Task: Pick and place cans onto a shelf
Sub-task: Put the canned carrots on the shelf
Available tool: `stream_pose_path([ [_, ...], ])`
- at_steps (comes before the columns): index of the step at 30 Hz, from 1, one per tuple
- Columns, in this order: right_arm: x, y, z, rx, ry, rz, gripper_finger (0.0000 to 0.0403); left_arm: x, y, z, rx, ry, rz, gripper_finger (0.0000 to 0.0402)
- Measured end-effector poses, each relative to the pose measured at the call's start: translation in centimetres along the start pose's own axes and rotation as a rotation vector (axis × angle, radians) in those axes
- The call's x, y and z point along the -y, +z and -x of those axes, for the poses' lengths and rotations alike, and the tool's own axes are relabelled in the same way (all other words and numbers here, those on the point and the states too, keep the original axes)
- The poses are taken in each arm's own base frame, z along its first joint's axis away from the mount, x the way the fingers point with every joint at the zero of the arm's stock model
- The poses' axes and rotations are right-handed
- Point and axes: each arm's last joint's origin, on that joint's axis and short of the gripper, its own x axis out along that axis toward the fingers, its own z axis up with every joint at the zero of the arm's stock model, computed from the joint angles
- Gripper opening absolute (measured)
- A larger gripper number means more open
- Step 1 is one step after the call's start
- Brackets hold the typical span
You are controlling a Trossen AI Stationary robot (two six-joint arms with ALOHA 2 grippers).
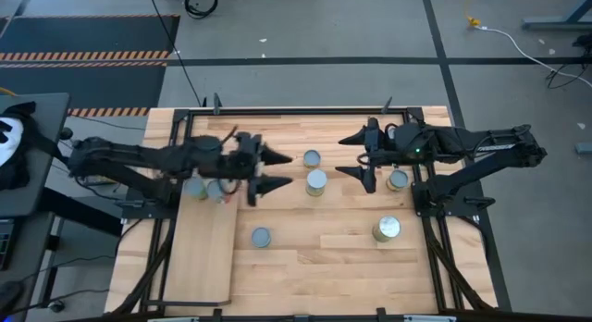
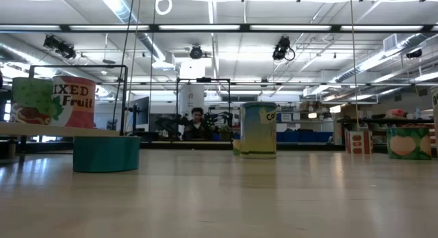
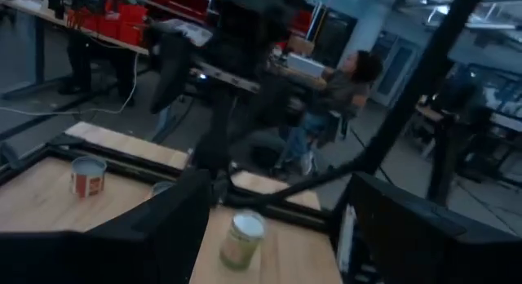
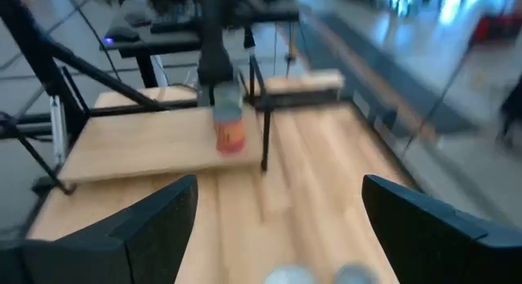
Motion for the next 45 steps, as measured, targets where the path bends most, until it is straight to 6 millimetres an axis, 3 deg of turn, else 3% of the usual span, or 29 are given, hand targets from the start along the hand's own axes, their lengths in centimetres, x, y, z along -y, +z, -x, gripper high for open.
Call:
stream_pose_path([
  [6, 0.0, 1.2, -0.2, 0.124, -0.003, 0.058, 0.0353, -4.0, -2.8, -3.5, -0.089, 0.183, 0.074, 0.0298],
  [12, 0.1, 2.1, 0.3, 0.206, 0.016, -0.117, 0.0353, -6.5, -6.2, -5.5, -0.230, 0.347, 0.112, 0.0298],
  [20, 3.6, 1.6, 4.6, 0.192, -0.119, -0.137, 0.0353, -8.7, -12.0, -8.2, -0.400, 0.496, 0.162, 0.0297],
  [27, 5.6, 1.2, 6.0, 0.160, -0.232, -0.066, 0.0353, -12.1, -14.5, -9.6, -0.408, 0.651, 0.251, 0.0292],
  [30, 5.8, 0.6, 5.8, 0.103, -0.212, -0.057, 0.0353, -12.8, -15.8, -10.0, -0.443, 0.660, 0.222, 0.0275],
  [36, 5.9, 0.0, 5.8, 0.032, -0.179, 0.027, 0.0353, -12.5, -17.0, -10.8, -0.461, 0.617, 0.163, 0.0222],
  [45, 5.9, 1.7, 6.2, 0.215, -0.142, -0.015, 0.0353, -12.2, -17.3, -11.0, -0.488, 0.554, 0.119, 0.0122],
])
